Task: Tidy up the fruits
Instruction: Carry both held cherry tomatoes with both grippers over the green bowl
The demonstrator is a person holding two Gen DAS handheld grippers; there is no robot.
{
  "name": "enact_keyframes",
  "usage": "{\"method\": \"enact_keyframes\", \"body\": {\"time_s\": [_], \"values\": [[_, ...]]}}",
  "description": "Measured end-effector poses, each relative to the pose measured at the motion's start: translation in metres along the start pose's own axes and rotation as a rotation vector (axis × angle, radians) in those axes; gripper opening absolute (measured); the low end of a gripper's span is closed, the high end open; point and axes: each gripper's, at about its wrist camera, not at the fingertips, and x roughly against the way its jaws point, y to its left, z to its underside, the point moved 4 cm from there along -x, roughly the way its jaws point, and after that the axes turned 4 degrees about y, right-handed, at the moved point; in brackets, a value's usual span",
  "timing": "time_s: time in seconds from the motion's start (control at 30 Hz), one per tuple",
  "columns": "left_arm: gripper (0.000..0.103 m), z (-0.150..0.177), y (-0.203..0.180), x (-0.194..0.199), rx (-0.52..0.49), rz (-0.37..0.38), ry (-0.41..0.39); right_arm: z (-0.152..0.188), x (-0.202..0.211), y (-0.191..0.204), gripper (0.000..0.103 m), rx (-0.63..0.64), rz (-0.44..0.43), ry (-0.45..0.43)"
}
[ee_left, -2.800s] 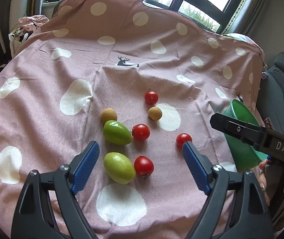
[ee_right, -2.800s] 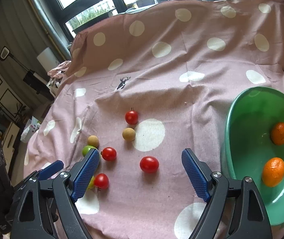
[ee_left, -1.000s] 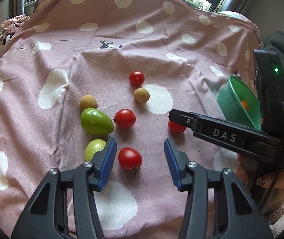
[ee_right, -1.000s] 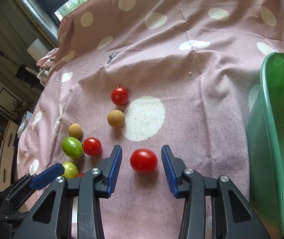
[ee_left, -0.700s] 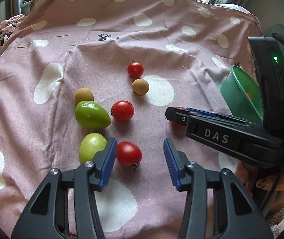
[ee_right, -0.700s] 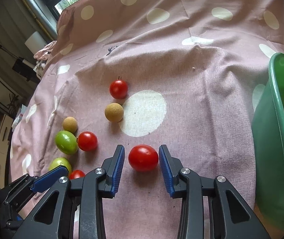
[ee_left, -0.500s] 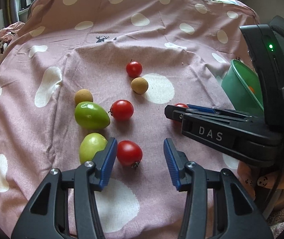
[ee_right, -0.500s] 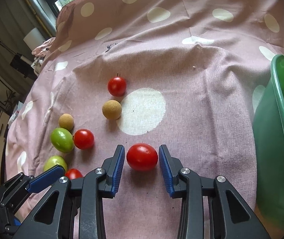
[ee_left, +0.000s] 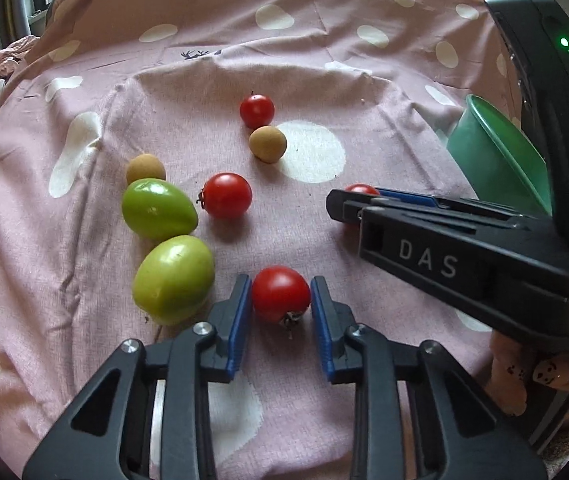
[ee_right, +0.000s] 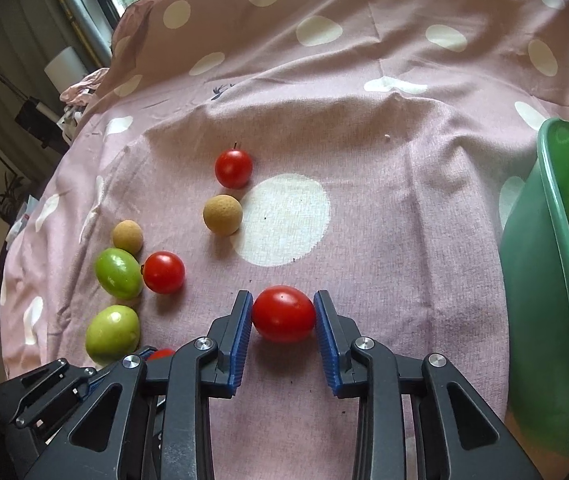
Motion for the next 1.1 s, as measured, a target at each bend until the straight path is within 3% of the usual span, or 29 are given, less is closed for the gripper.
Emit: {"method": "enact_keyframes", "body": {"time_s": [0.5, 1.1], "values": [[0.028, 0.000, 0.001, 0.002, 0.012, -0.006, -0.008, 0.001, 0.002, -0.001, 0.033, -0.004, -0.006, -0.004], [0.028, -0.010, -0.015, 0.042, 0.009, 0.049, -0.111, -0.005, 0.058, 0.007, 0.033, -0.014, -0.105, -0.116]]}}
